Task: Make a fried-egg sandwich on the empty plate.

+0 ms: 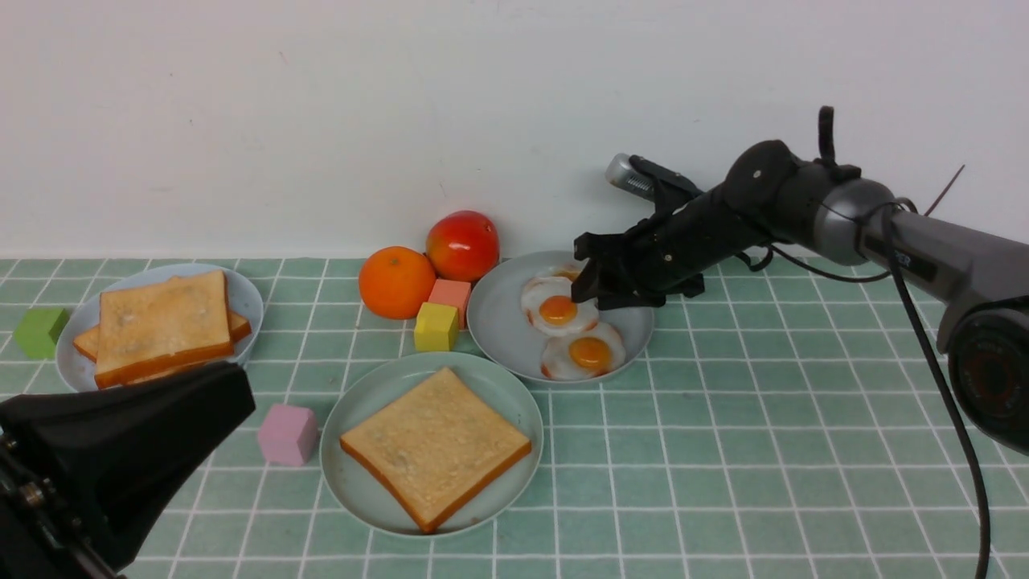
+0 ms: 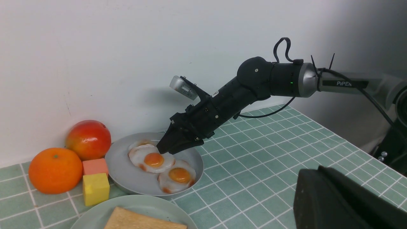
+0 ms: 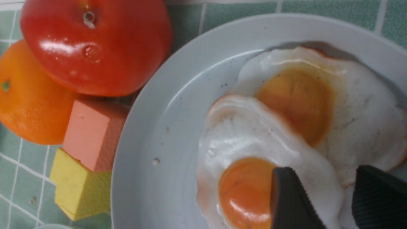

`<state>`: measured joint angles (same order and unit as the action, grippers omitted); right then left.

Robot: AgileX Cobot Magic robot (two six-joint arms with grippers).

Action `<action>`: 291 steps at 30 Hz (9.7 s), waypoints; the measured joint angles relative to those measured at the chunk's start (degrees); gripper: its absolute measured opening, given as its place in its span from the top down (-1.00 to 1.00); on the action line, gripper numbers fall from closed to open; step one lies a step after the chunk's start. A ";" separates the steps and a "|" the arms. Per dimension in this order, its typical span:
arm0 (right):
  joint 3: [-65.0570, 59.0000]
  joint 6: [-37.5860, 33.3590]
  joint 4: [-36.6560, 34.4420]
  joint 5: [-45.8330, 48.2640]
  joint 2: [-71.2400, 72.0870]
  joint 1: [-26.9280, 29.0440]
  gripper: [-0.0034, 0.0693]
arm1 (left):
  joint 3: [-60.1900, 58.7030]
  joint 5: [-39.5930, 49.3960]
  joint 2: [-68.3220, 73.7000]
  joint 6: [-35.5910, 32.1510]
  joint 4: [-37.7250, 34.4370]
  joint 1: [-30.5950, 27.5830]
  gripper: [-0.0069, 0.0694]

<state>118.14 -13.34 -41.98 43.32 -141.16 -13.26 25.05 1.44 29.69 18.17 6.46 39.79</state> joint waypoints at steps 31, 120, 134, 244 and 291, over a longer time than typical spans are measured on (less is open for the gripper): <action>0.07 0.14 -0.20 3.26 -0.18 0.05 0.43 | 0.00 0.00 0.00 0.00 0.00 0.00 0.81; -53.31 5.79 28.58 13.63 79.24 -12.46 0.89 | 36.59 34.35 57.45 -17.56 1.38 -33.30 0.85; -53.45 5.79 28.94 13.37 79.59 -12.49 0.87 | 51.13 35.72 77.39 -64.80 -6.93 -46.73 0.57; -60.57 21.27 41.46 23.76 112.25 -12.49 0.82 | 2.47 12.64 -3.47 -6.00 -5.86 1.13 0.85; -119.52 26.96 50.13 -26.47 141.69 8.86 0.95 | -15.98 15.01 -25.77 -5.81 -7.31 1.13 0.85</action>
<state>-1.38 13.62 8.14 16.85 0.53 -4.40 9.07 16.45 3.92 12.36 -0.84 40.93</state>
